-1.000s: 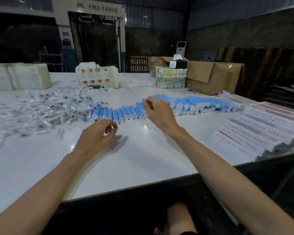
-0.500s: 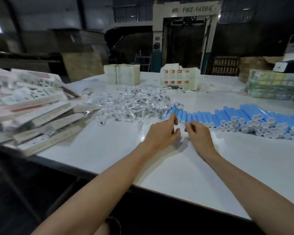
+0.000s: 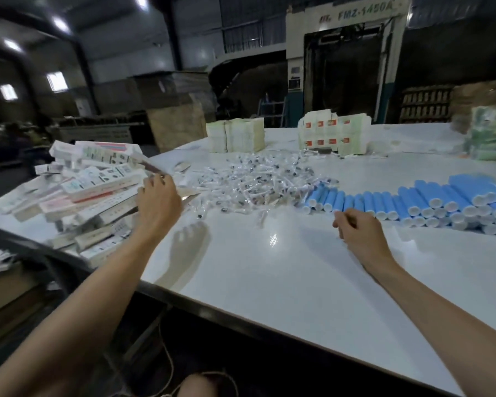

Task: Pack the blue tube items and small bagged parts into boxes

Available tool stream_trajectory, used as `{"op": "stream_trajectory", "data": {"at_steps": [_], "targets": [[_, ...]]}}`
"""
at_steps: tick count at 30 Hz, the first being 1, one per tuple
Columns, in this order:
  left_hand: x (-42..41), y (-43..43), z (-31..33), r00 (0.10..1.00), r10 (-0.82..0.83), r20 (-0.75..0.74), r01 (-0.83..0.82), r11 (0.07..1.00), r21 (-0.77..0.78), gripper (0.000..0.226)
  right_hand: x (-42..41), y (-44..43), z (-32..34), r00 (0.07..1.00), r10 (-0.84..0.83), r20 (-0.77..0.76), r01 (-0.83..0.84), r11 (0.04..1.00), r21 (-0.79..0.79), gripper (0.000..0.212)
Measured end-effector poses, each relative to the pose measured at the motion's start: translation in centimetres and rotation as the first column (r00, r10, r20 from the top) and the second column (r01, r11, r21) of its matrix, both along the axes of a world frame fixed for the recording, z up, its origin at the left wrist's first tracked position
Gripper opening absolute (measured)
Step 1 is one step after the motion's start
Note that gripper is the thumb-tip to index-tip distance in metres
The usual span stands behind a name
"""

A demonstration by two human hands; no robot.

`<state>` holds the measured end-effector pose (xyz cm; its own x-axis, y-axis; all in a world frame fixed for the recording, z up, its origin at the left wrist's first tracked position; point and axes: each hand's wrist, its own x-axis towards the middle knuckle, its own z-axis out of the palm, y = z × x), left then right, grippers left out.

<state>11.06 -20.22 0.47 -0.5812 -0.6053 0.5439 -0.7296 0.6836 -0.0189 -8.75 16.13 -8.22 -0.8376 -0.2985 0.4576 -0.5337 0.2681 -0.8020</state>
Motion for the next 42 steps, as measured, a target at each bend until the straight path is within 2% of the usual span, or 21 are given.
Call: {"op": "stream_trajectory", "data": {"at_steps": [4, 7, 10, 12, 15, 21, 26, 28, 30, 32, 35, 39, 42], "targets": [[2.5, -5.4, 1.0, 0.993, 0.118, 0.0, -0.118, 0.991, 0.068, 0.034, 0.3, 0.1, 0.2, 1.0, 0.016, -0.011, -0.016, 1.0, 0.018, 0.037], [3.7, -7.7, 1.5, 0.981, 0.183, 0.06, -0.19, 0.969, 0.16, 0.048, 0.7, 0.2, 0.4, 0.999, 0.026, -0.021, -0.026, 1.0, 0.015, 0.037], [4.4, -9.3, 1.7, 0.968, 0.196, 0.157, -0.224, 0.957, 0.187, 0.061, 0.9, 0.2, 0.5, 0.999, 0.031, -0.024, -0.031, 0.999, 0.018, 0.037], [4.7, -10.0, 1.8, 0.959, 0.19, 0.21, -0.23, 0.955, 0.186, 0.06, 0.9, 0.2, 0.6, 0.999, 0.03, -0.022, -0.03, 0.999, 0.02, 0.037], [5.1, -10.7, 2.1, 0.967, 0.142, 0.212, -0.187, 0.96, 0.21, 0.057, 0.9, 0.2, 0.6, 0.999, 0.029, -0.013, -0.029, 0.999, 0.019, 0.036], [5.3, -11.3, 2.1, 0.997, 0.069, 0.02, -0.071, 0.969, 0.238, 0.046, 1.1, 0.3, 0.6, 0.999, 0.044, 0.004, -0.044, 0.999, 0.019, 0.035], [4.4, -8.7, 4.5, 0.992, -0.062, -0.108, 0.059, 0.998, -0.035, 0.017, 1.0, 0.2, 0.6, 0.999, 0.039, 0.004, -0.039, 0.999, 0.016, 0.034], [3.5, -6.8, 6.3, 0.975, -0.142, -0.171, 0.134, 0.989, -0.057, 0.023, 0.9, 0.2, 0.6, 0.999, 0.035, 0.008, -0.035, 0.999, 0.016, 0.035], [2.2, -4.3, 7.8, 0.945, -0.216, -0.246, 0.226, 0.974, 0.016, 0.033, 1.0, 0.1, 0.7, 0.999, 0.032, 0.015, -0.032, 0.999, 0.015, 0.035], [0.7, -1.7, 8.7, 0.909, -0.297, -0.292, 0.34, 0.934, 0.112, 0.038, 1.1, 0.0, 0.7, 0.999, 0.037, 0.026, -0.037, 0.999, 0.007, 0.035], [-1.8, 2.2, 8.2, 0.832, -0.426, -0.356, 0.521, 0.821, 0.236, 0.045, 1.3, 0.2, 0.8, 0.999, 0.04, 0.031, -0.04, 0.999, 0.0, 0.035], [-5.0, 7.0, 4.9, 0.709, -0.53, -0.465, 0.703, 0.574, 0.42, 0.041, 1.7, 0.5, 1.1, 0.998, 0.04, 0.047, -0.04, 0.999, -0.003, 0.035], [-7.4, 10.2, 2.0, 0.668, -0.521, -0.531, 0.735, 0.353, 0.579, 0.045, 2.0, 0.5, 1.3, 0.997, 0.041, 0.06, -0.041, 0.999, -0.005, 0.035]]}}
